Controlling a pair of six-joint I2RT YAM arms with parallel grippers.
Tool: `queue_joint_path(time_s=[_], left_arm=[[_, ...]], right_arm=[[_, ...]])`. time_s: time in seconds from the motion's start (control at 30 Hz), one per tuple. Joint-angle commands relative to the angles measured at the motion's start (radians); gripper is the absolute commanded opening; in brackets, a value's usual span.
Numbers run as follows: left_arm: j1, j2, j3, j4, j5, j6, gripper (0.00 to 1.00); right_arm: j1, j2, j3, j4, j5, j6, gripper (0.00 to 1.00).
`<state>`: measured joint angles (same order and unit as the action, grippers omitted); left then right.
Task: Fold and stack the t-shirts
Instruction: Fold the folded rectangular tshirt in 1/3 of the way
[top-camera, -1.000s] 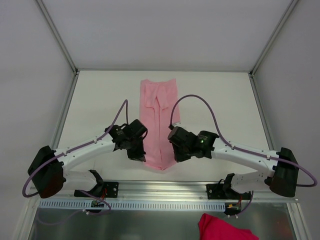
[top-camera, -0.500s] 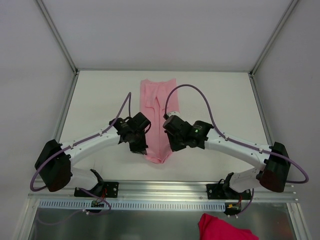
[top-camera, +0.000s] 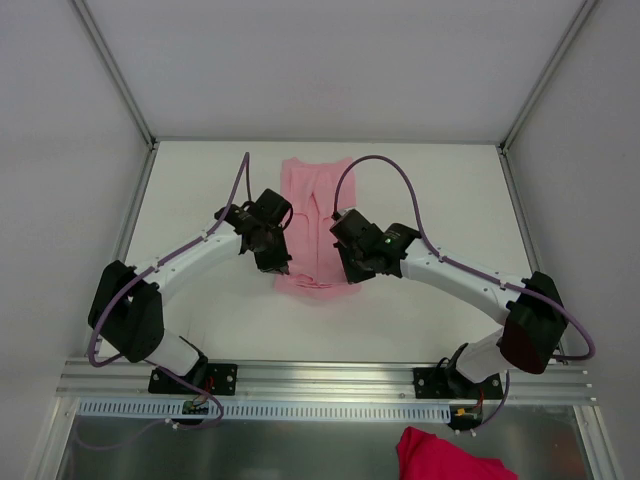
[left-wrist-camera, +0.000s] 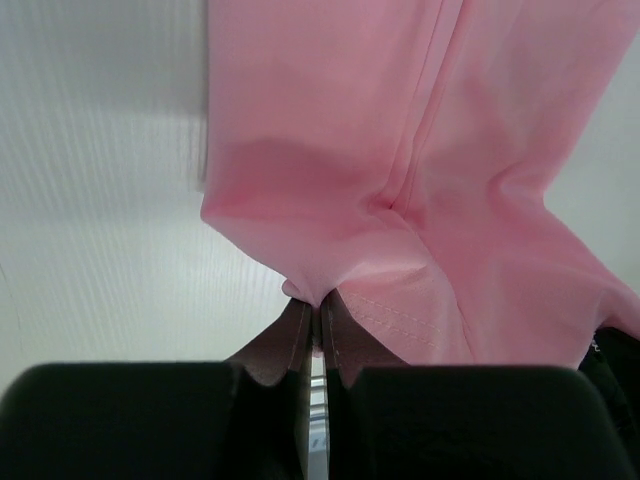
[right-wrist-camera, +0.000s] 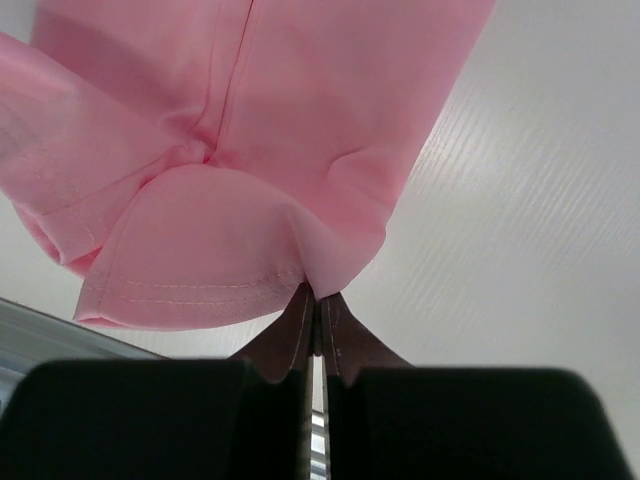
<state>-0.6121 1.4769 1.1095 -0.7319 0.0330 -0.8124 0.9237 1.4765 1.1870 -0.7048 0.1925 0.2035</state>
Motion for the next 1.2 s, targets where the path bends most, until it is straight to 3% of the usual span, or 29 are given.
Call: queue_joint_path(time_s=[0.0,0.57,1.17], left_arm=[[0.018,0.055,0.076,0.011,-0.027,0.061,0.0],[0.1,0.24,0.249,-0.009,-0.028,0.16,0.0],[0.178,0.445,0.447,-0.024,-0.047,0.225,0.0]], right_arm=[[-0.029,0.042,0.063,0.051,-0.011,-0.055,0.01],[-0.158,0.26,0.243,0.088,-0.022,-0.156,0.01],[-0.198,0.464,0.459,0.05,-0.019,-0.222,0.01]])
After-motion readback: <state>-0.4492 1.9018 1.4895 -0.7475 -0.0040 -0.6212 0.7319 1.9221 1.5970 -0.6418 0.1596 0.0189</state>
